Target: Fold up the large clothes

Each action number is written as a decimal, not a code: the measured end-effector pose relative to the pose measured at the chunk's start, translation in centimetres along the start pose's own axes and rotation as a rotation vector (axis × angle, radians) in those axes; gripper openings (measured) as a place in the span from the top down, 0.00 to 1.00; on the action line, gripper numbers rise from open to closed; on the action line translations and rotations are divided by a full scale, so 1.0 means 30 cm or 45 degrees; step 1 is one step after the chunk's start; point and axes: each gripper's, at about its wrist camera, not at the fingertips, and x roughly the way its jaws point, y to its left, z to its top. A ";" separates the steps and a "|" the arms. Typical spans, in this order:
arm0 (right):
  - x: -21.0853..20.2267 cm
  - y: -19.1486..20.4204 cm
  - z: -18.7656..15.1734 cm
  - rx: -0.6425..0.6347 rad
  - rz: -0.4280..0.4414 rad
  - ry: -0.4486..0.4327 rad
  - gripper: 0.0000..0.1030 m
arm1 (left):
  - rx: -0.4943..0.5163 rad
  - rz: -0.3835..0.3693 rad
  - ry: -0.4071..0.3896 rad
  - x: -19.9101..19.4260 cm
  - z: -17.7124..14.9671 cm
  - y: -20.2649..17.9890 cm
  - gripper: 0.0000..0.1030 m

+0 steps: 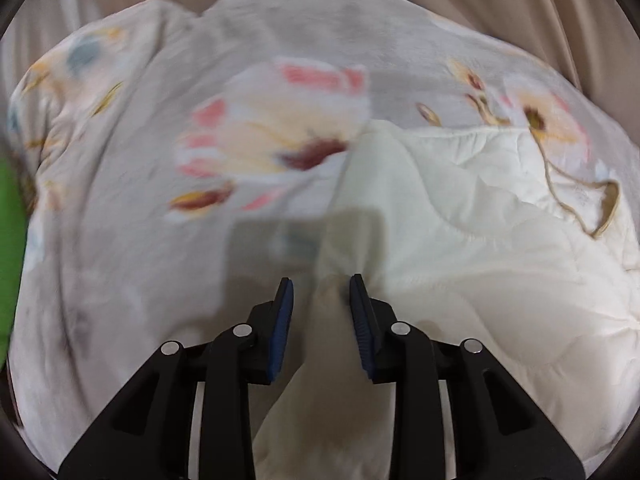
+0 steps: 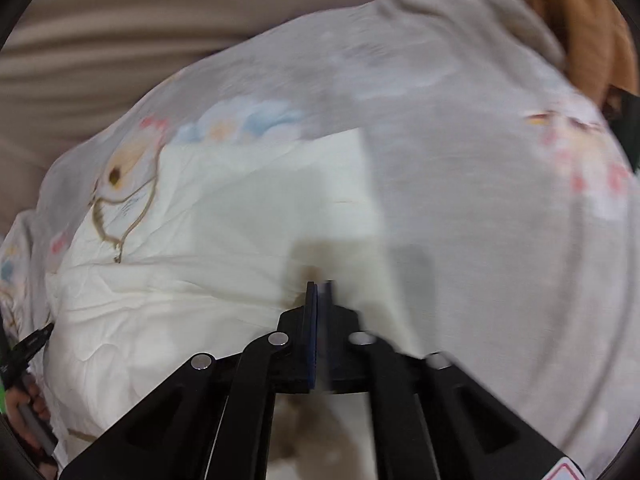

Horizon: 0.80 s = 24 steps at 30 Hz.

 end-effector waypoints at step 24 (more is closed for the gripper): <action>-0.020 0.110 -0.155 -0.077 0.063 0.071 0.90 | 0.000 -0.011 0.100 -0.138 -0.296 -0.036 0.67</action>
